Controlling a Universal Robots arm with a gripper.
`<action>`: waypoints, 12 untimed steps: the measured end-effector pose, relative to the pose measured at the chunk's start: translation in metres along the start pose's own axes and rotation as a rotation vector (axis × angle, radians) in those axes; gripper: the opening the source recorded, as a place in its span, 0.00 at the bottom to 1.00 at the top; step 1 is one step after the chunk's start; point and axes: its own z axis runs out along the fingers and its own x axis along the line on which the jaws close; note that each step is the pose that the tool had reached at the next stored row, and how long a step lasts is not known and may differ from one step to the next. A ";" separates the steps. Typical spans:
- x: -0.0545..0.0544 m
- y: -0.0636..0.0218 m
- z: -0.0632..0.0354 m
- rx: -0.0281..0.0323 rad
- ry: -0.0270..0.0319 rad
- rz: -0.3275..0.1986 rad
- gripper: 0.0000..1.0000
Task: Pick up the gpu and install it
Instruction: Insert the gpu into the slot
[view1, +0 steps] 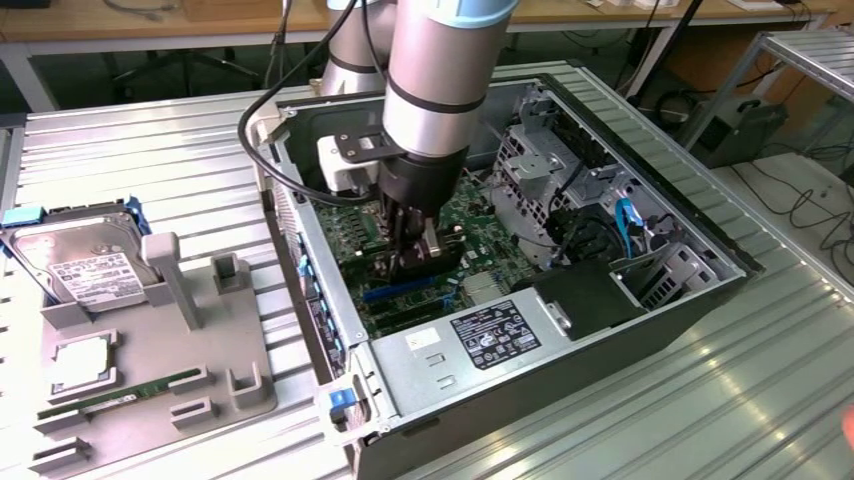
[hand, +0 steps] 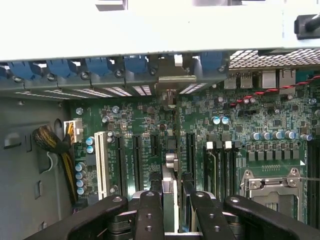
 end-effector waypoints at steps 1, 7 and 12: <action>0.000 0.0001 0.0006 0.0000 0.0000 0.000 0.27; 0.000 0.0001 0.0045 0.0000 0.0000 0.000 0.27; 0.000 0.0001 0.0065 -0.0004 -0.0042 0.000 0.27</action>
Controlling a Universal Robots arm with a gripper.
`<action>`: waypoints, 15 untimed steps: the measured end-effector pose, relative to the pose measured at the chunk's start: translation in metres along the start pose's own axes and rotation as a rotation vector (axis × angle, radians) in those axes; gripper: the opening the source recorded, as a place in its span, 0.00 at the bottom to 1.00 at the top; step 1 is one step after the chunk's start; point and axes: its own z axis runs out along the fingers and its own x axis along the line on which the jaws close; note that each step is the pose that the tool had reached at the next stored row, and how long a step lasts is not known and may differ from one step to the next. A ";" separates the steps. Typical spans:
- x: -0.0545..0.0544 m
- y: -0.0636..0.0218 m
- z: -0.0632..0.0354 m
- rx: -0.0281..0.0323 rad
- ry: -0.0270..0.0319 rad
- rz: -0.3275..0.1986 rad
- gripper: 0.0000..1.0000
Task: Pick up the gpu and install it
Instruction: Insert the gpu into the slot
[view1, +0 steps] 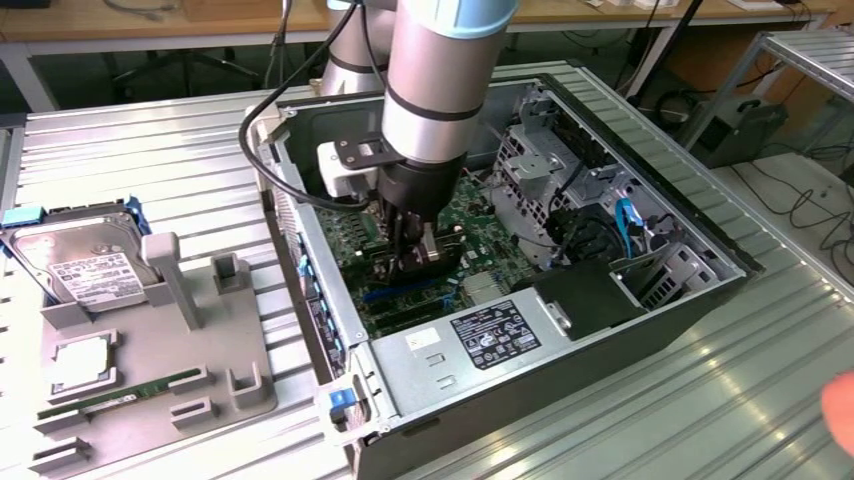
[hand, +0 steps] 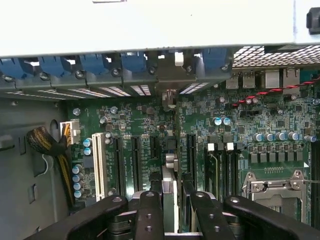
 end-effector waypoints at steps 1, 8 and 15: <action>0.000 0.0000 0.0004 0.0001 -0.0023 0.000 0.27; 0.000 0.0001 0.0016 0.0000 -0.0048 0.000 0.27; 0.000 0.0001 -0.0009 0.0002 -0.0042 0.000 0.27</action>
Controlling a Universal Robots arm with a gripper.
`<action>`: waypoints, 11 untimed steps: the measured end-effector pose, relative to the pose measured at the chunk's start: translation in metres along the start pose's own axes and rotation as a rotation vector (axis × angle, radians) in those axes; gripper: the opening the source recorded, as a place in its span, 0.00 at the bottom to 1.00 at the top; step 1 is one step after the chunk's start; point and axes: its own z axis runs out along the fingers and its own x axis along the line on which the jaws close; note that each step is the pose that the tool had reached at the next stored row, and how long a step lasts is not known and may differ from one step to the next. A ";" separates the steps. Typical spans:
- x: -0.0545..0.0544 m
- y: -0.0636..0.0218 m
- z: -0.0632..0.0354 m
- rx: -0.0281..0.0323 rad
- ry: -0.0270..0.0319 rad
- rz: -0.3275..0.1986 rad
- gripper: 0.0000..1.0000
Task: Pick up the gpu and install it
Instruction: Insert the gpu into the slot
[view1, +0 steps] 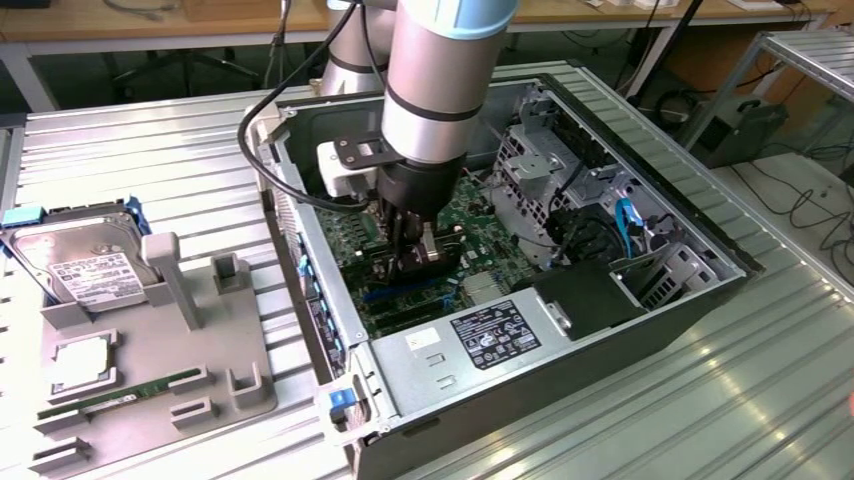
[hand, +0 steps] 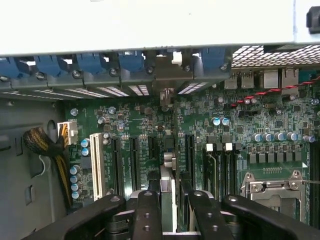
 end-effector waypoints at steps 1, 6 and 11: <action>0.000 0.0001 -0.0003 -0.0001 0.0001 0.000 0.27; -0.002 0.0002 -0.0001 -0.0001 0.0002 -0.002 0.27; -0.004 0.0003 0.0003 -0.0002 0.0004 -0.006 0.27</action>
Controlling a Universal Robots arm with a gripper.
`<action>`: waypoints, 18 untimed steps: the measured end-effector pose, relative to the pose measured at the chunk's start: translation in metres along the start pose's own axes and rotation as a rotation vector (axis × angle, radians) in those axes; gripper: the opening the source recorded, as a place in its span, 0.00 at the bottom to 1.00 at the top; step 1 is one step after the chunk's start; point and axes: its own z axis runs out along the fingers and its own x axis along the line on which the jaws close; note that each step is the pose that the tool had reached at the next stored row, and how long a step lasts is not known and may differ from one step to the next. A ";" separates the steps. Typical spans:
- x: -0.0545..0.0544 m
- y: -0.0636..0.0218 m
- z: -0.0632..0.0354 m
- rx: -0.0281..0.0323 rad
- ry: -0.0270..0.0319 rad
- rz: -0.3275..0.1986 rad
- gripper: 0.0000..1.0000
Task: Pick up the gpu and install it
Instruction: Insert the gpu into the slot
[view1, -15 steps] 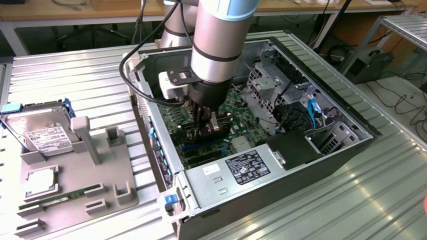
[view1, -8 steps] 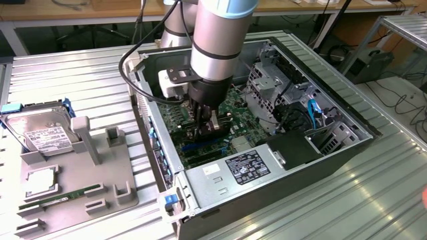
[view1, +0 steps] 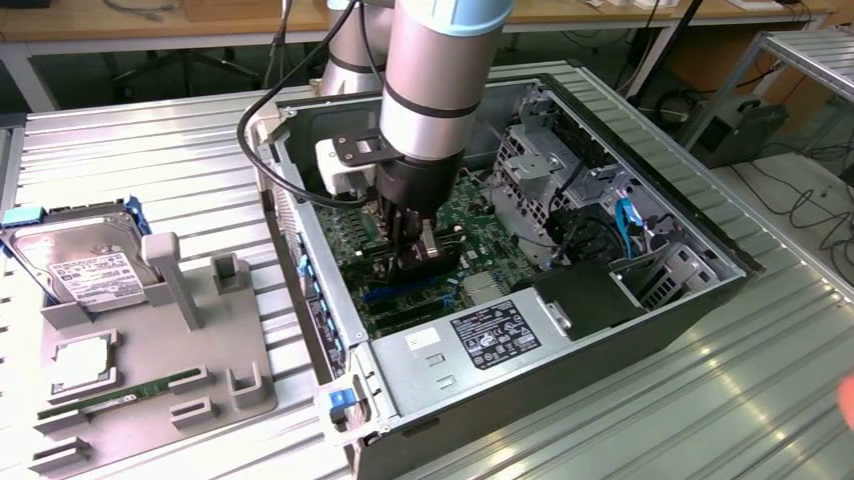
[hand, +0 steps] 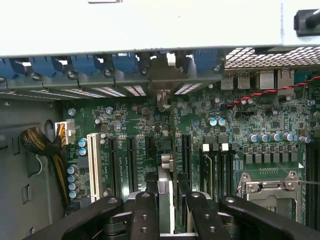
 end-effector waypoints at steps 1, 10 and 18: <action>0.000 0.0000 0.0000 0.0000 0.0000 0.000 0.27; 0.000 0.0001 0.0003 0.0000 0.0001 -0.009 0.27; 0.000 0.0006 0.0010 -0.0001 0.0003 -0.009 0.27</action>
